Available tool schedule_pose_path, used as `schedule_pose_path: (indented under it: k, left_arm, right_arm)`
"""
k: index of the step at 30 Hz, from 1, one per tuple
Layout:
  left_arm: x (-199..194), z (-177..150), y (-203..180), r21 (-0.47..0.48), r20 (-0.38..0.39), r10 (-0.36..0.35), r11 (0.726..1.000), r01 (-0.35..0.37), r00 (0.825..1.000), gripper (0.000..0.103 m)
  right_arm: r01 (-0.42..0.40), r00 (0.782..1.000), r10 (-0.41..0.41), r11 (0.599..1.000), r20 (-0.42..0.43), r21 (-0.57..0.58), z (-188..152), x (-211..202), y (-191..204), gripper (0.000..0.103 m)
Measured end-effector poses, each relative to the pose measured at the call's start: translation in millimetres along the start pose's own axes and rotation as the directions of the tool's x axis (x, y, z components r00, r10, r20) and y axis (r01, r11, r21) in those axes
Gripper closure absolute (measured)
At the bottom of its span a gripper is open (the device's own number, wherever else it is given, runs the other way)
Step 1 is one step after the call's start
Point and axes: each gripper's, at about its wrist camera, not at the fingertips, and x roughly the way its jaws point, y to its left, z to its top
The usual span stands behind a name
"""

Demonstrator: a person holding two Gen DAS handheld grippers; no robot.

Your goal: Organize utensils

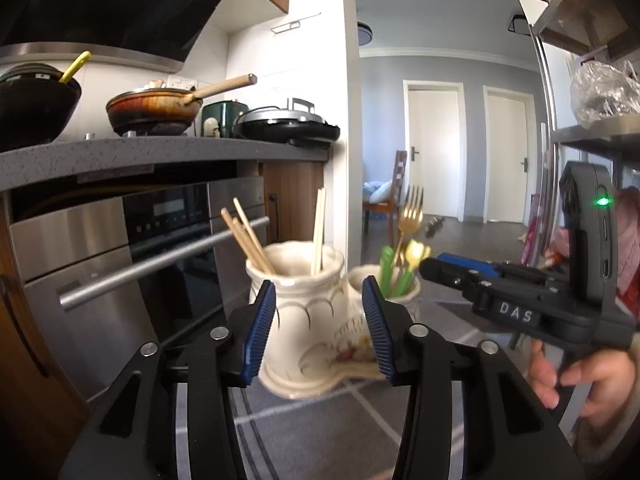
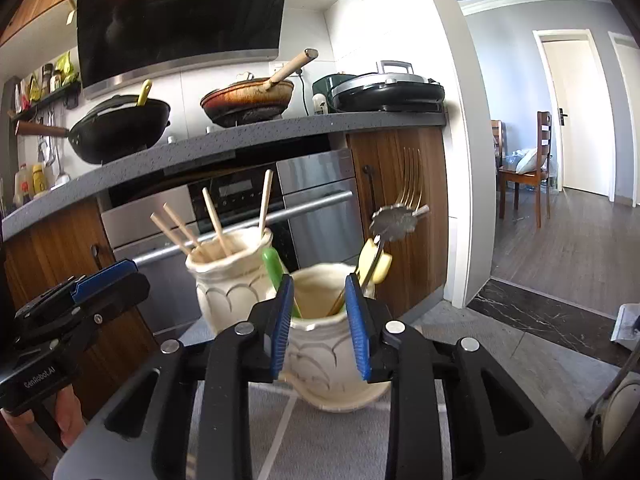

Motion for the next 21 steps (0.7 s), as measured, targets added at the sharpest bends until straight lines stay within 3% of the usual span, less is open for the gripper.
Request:
schedule_pose_path:
  k: [7, 9, 18, 21]
  left_arm:
    - [-19, -25, -4, -0.011, -0.016, 0.023, 1.000, -0.023, 1.000, 0.036]
    - [-21, -30, -3, -0.007, -0.015, 0.041, 0.999, -0.041, 0.999, 0.030]
    - [-26, -40, 7, -0.030, 0.018, 0.096, 0.995, -0.096, 0.995, 0.014]
    - [-27, -43, 7, -0.025, 0.026, 0.104, 0.994, -0.103, 0.994, 0.011]
  right_arm:
    - [0.007, 0.999, -0.009, 0.999, -0.042, -0.049, -21, -24, 8, 0.054]
    - [0.013, 0.999, -0.015, 0.998, -0.044, -0.058, -27, -31, 7, 0.042]
    - [0.069, 0.998, -0.067, 0.992, 0.017, -0.103, -42, -44, -2, 0.007]
    - [0.067, 0.997, -0.063, 0.992, 0.039, -0.105, -43, -45, -3, 0.005]
